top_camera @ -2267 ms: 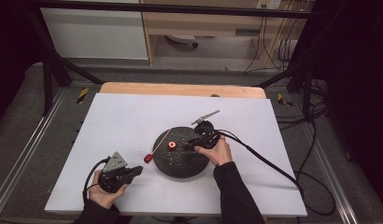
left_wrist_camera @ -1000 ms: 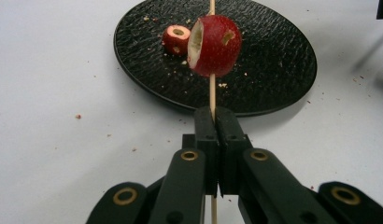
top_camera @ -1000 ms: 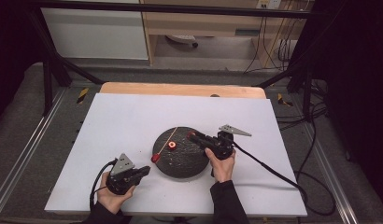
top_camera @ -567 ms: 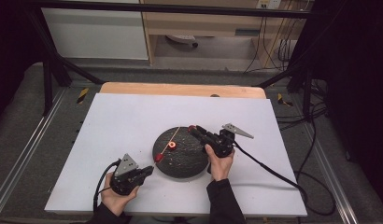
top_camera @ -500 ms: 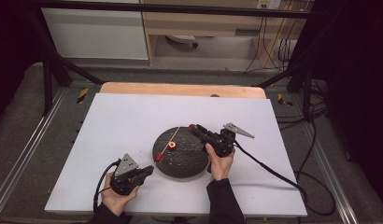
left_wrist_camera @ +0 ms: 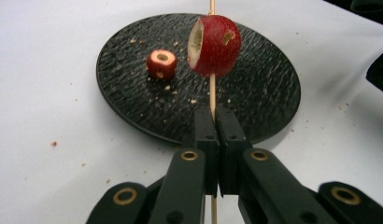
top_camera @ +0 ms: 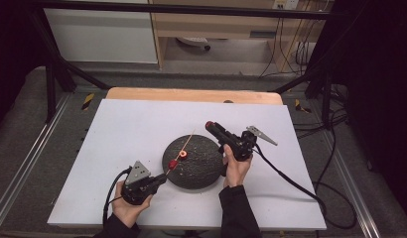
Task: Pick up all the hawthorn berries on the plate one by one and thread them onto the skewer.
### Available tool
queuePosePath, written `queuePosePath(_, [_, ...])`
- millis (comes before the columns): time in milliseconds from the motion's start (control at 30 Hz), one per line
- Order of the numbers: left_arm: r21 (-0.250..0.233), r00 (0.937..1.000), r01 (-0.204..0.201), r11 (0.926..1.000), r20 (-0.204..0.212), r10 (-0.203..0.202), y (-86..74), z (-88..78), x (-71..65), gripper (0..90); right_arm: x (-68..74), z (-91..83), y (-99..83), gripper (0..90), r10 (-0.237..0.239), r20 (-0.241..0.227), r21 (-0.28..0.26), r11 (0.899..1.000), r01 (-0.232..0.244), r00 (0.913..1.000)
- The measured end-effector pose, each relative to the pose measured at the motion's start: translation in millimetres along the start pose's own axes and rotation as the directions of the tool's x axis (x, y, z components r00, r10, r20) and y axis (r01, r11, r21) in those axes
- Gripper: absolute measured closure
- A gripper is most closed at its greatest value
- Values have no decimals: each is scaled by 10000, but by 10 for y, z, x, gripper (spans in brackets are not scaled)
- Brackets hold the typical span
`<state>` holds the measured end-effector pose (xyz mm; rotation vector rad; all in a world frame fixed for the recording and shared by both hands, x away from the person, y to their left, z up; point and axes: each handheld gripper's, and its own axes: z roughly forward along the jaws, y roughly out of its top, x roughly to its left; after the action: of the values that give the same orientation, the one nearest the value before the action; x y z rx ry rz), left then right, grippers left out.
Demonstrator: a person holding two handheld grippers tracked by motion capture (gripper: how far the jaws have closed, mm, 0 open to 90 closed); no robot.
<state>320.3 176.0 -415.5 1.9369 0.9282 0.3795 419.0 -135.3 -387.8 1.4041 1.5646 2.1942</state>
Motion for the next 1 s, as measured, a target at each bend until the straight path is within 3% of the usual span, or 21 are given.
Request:
queuePosePath(667, [-168,9995,-118,9998,281,122,146,133,-191,886,-17,9,63,637,332,-76,-700,9970,-337,9994])
queuePosePath(1000, [-243,9992,73,9997,405,-64,203,196,-253,887,-7,7,60,637,393,-147,-1053,9936,-406,9991])
